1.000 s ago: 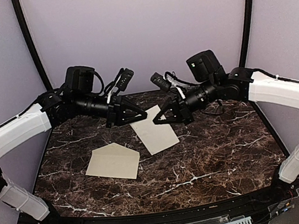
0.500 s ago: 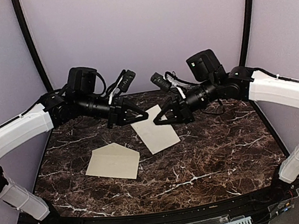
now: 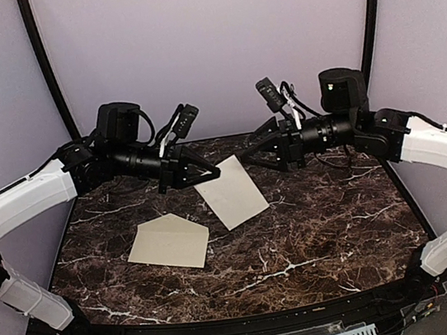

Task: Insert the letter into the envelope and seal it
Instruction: Fold the letter, then place the letter in the envelope.

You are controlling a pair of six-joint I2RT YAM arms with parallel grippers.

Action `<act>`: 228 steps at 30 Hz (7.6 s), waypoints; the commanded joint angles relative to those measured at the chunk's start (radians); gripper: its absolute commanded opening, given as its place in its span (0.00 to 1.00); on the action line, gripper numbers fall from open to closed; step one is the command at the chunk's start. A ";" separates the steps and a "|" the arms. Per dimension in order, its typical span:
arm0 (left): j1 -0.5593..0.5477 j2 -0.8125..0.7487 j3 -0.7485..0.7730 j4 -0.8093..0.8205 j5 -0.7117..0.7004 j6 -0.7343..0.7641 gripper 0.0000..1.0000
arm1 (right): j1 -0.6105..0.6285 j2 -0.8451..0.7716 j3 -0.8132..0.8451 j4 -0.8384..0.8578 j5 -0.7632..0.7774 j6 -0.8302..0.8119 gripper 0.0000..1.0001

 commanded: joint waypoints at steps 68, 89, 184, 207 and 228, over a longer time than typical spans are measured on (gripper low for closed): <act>0.009 -0.094 -0.023 0.004 -0.042 0.018 0.00 | -0.002 0.050 -0.058 0.054 -0.087 0.076 0.00; 0.048 -0.134 -0.032 0.004 -0.062 0.023 0.00 | -0.002 0.022 -0.101 0.057 -0.068 0.076 0.00; -0.022 -0.215 -0.344 1.000 -0.455 -0.814 0.00 | -0.032 0.019 -0.139 0.551 -0.012 0.618 0.56; 0.099 -0.263 -0.279 0.346 -0.477 -0.371 0.91 | -0.053 0.088 0.040 -0.174 0.017 0.130 0.00; 0.024 0.061 0.041 -0.173 -0.007 0.072 0.50 | 0.002 0.260 0.208 -0.493 -0.112 -0.102 0.00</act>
